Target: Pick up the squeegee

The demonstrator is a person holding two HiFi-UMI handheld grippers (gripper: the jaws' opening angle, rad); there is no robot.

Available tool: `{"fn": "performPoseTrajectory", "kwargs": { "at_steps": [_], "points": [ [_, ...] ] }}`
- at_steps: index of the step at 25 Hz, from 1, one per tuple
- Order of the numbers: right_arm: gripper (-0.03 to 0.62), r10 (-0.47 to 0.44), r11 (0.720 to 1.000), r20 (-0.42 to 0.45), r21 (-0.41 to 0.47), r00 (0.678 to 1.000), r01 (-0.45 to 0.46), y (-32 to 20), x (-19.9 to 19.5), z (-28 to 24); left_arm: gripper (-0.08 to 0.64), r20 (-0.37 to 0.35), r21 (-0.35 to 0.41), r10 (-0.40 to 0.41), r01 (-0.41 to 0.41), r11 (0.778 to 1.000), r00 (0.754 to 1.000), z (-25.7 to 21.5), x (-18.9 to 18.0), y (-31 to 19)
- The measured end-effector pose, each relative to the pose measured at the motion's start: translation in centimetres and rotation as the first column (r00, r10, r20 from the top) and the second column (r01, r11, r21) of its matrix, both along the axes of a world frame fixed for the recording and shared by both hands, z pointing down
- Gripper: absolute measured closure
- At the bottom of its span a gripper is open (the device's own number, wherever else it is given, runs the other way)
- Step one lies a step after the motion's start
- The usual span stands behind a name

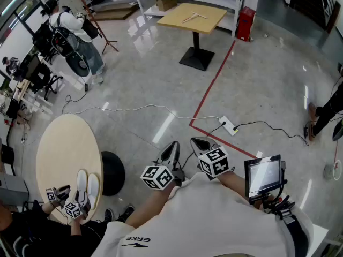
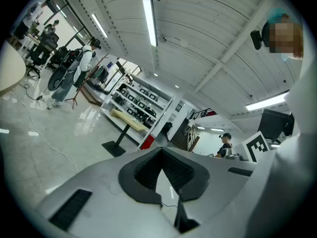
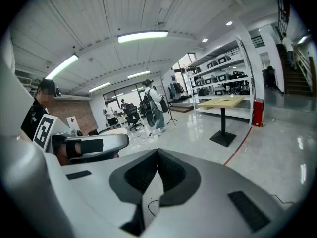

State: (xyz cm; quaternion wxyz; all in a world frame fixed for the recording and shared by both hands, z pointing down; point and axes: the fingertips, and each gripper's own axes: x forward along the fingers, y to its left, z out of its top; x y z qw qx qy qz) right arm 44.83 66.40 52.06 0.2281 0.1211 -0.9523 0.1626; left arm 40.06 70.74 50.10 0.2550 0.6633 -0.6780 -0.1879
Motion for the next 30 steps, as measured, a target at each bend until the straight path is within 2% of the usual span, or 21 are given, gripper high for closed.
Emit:
{"fn": "performPoseTrajectory", "kwargs": {
  "at_steps": [11, 20, 30],
  "points": [
    [0.588, -0.013, 1.0, -0.008, -0.009, 1.0, 0.013, 0.7, -1.2, 0.4, 0.555, -0.007, 0.001, -0.011, 0.011, 1.0, 1.0, 0.4, -1.3, 0.7],
    [0.588, -0.036, 0.999, 0.0, -0.024, 0.999, 0.036, 1.5, -3.0, -0.1, 0.555, -0.02, 0.007, -0.057, 0.057, 0.998, 0.998, 0.2, -3.5, 1.6],
    [0.588, -0.157, 0.987, 0.006, -0.016, 0.988, 0.157, 5.1, -10.3, 0.1, 0.555, -0.025, -0.004, -0.172, 0.172, 0.985, 0.985, 0.9, -9.9, 5.7]
  ]
}}
